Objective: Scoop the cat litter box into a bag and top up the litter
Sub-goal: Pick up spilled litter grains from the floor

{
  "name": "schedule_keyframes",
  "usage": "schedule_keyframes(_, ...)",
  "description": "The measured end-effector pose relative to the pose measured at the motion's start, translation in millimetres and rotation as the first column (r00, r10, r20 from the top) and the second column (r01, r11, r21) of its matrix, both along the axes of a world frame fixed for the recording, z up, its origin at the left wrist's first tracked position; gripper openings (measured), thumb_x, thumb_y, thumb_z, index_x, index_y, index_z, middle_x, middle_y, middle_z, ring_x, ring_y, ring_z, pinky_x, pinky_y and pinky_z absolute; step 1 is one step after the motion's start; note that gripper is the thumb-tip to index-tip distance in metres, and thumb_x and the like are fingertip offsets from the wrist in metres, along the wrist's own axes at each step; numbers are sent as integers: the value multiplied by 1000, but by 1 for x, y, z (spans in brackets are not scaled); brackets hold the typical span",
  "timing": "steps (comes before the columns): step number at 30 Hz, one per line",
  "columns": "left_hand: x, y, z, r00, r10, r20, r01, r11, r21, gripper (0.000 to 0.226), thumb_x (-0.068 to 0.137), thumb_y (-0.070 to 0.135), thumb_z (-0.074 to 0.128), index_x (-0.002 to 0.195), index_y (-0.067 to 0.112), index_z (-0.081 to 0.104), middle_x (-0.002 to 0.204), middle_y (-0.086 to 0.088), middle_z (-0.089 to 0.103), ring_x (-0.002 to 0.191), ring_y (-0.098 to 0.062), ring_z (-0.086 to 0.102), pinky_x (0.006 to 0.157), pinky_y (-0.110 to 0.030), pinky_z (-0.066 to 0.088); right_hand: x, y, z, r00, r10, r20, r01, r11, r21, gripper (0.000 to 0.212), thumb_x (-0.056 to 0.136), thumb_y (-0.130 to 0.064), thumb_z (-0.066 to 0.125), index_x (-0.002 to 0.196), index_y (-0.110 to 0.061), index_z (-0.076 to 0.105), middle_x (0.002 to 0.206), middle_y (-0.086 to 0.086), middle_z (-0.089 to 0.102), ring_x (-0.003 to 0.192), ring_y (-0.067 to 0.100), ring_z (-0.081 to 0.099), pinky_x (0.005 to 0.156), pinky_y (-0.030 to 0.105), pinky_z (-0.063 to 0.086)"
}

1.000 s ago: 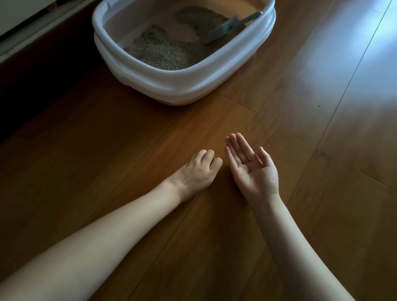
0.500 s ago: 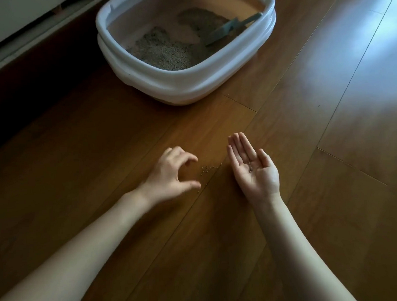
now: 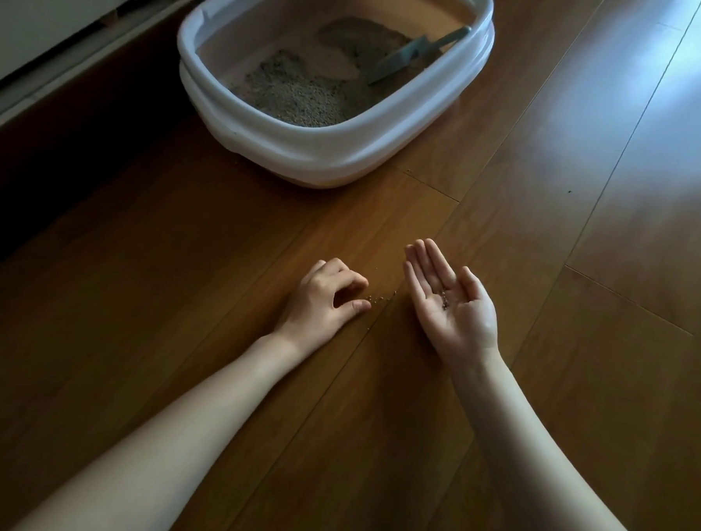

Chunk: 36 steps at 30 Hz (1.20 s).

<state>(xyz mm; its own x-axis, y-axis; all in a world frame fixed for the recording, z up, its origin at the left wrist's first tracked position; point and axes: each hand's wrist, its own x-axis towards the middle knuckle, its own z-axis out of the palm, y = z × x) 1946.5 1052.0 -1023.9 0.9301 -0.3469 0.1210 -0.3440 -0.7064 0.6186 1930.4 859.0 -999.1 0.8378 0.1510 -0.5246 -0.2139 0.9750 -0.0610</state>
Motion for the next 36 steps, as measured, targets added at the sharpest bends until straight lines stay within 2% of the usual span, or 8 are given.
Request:
schedule_keyframes(8,-3,-10,2,902,-329,281,244,923,297,14,82,-6,63,92,3,66,86,-8,61,78,-22,57,67,-30,52,1,0,0,1000,5,-4,-5,1000,1,51,101,-26,30,119,12,58,126,27,57,122,38,52,108,46,37)
schedule_keyframes(14,-2,-26,6,911,-345,225,207,856,474,15,83,-8,56,88,5,55,85,-13,54,71,-22,53,64,-32,54,1,1,0,1000,13,-6,-13,999,-29,51,102,-28,29,123,11,55,126,27,57,121,38,53,105,46,38)
schedule_keyframes(17,2,-31,16,971,-221,87,174,910,377,20,88,-7,43,101,5,52,103,-12,52,89,-23,55,73,-24,48,2,1,-1,999,33,-21,-34,998,-55,51,102,-27,28,123,11,55,126,27,57,122,38,51,107,46,37)
schedule_keyframes(20,7,-42,36,979,-112,172,100,992,76,10,89,0,49,94,3,57,94,-11,57,81,-20,57,67,-20,43,1,5,-1,993,106,-43,-110,989,-102,52,101,-28,27,120,9,58,124,26,59,119,35,55,106,43,38)
schedule_keyframes(24,15,-57,59,949,-266,167,283,955,-90,10,84,6,62,91,6,69,88,-4,68,83,-14,61,75,-24,47,-1,13,3,992,111,-59,-117,989,-93,60,101,-27,31,76,7,74,85,19,72,79,27,72,80,36,46)
schedule_keyframes(28,23,-50,68,993,-110,48,118,962,-245,10,76,8,73,85,12,72,81,4,68,75,-5,62,67,-22,50,1,12,1,991,134,-5,-134,989,-64,50,101,-25,30,110,11,64,118,29,62,111,38,60,98,44,42)
schedule_keyframes(32,25,-31,60,996,71,61,-59,982,-180,9,83,14,69,92,12,70,88,3,67,81,-6,61,70,-16,50,3,2,-1,996,83,23,-82,995,-56,49,101,-23,28,122,11,57,129,28,55,122,38,52,105,47,38)
schedule_keyframes(36,14,-14,27,994,-92,-53,100,980,174,37,83,23,70,119,16,62,111,-2,59,103,-16,53,84,-25,47,2,-4,-6,997,47,53,-46,999,-27,50,100,-21,28,114,13,62,128,28,56,124,38,50,106,47,37)
